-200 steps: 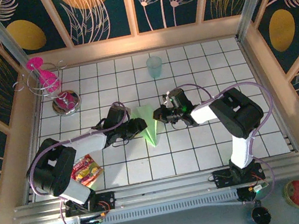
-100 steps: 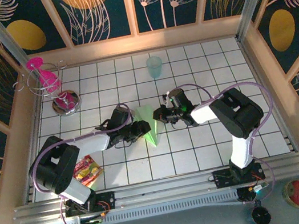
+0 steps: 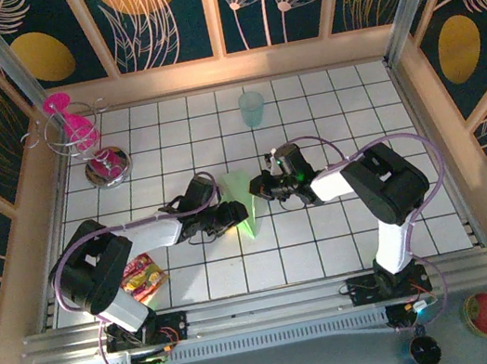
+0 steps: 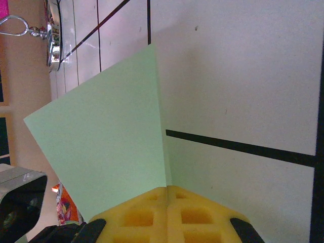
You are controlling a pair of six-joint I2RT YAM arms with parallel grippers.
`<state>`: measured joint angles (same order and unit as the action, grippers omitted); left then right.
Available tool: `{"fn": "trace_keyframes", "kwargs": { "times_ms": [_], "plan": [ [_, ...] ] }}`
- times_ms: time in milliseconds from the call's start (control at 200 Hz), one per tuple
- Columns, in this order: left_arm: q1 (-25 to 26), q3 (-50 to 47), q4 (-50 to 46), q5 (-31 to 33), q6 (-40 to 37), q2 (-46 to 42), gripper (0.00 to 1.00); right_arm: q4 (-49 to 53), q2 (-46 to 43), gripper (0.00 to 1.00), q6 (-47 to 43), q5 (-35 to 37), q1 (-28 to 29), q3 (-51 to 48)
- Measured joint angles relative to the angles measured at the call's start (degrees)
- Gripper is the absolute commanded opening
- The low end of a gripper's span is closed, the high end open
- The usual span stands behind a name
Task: Fold a paper plane with a square sheet of paper (pick it up from the middle)
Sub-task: Move the paper plane to the top-center of the table.
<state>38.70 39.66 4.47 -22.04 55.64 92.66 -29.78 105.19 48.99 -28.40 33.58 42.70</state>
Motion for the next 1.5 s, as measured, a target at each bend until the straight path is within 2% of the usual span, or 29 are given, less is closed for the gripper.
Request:
{"fn": "trace_keyframes", "kwargs": {
  "times_ms": [506,761,1502],
  "plan": [
    [0.00,2.10,2.93,1.95,0.22,0.07,0.50,-0.31,0.00,0.00,0.07,0.04,0.00,0.00],
    [0.00,2.40,2.75,4.50,0.26,0.07,0.50,-3.61,-1.05,0.00,2.91,0.94,0.02,-1.27],
    [-0.11,5.18,3.04,6.05,0.04,1.90,0.50,-5.42,-2.56,0.00,4.59,1.31,0.28,-1.60]
  ]
}}
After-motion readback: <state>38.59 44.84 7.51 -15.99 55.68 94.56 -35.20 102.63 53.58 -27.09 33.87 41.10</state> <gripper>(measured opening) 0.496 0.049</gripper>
